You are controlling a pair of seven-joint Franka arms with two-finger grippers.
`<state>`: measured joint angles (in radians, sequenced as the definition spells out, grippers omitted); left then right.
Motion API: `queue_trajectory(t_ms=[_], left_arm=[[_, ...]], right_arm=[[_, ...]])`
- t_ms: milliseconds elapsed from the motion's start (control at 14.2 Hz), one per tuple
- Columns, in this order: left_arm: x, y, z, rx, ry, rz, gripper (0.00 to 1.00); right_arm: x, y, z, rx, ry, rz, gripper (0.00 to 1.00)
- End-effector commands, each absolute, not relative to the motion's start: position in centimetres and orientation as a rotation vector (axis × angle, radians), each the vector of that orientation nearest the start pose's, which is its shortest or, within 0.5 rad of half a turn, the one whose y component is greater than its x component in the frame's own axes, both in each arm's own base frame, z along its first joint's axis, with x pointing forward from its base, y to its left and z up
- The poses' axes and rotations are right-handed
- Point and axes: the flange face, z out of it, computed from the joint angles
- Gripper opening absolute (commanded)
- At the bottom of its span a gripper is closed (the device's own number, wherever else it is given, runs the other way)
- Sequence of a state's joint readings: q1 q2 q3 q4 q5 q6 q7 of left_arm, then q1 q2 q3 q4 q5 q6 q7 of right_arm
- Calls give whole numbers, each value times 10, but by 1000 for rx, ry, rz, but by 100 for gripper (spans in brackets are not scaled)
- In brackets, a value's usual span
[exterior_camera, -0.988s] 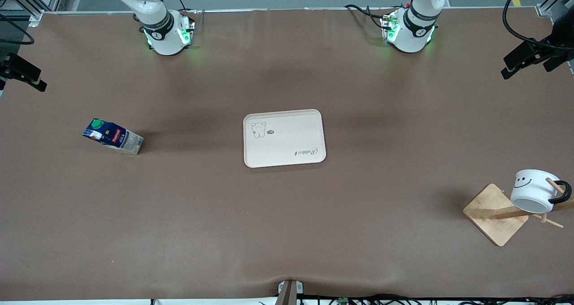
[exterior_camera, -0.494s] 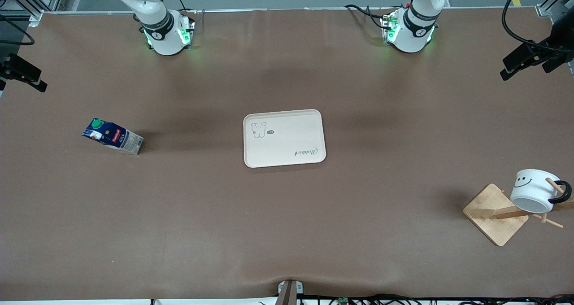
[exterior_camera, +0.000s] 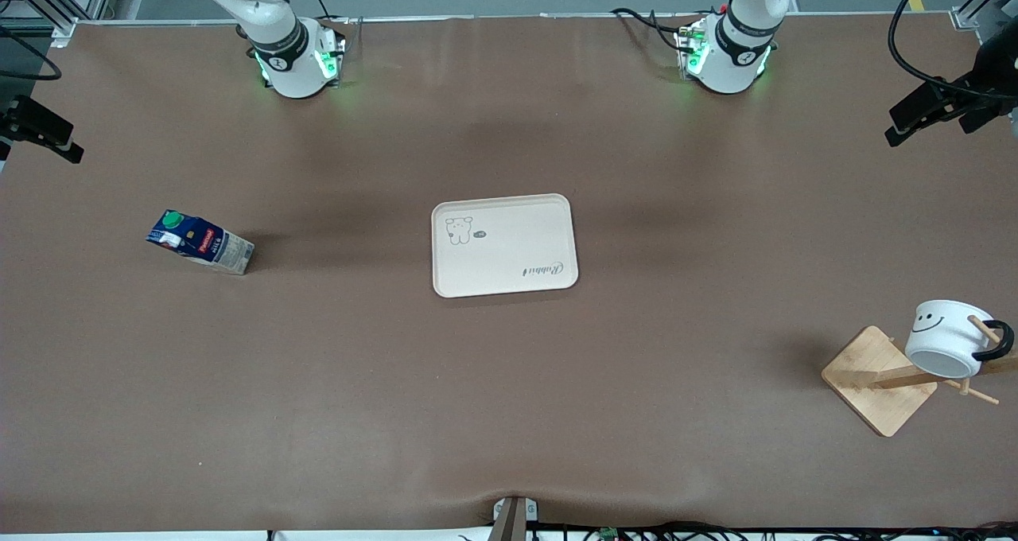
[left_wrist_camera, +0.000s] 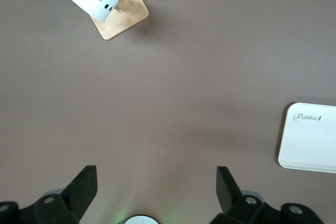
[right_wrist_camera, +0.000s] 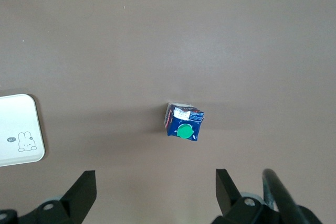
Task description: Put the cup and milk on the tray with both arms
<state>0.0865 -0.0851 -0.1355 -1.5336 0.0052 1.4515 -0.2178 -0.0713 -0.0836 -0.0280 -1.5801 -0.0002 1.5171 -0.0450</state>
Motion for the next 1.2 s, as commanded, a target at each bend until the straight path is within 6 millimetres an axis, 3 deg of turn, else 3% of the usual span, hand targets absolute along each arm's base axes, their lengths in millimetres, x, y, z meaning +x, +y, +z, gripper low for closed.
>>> queue_trajectory(t_ms=[0, 353, 705, 1129], left_arm=[[515, -24, 682, -3098, -253, -3, 100], [519, -23, 678, -3101, -227, 2, 100], [528, -10, 670, -3106, -259, 11, 100], [536, -9, 667, -3106, -259, 11, 100]], right_arm=[[521, -57, 665, -3145, 83, -33, 100], [524, -58, 661, -3146, 80, -21, 100], [533, -59, 645, -3146, 73, 32, 100], [534, -60, 643, -3153, 81, 36, 100]])
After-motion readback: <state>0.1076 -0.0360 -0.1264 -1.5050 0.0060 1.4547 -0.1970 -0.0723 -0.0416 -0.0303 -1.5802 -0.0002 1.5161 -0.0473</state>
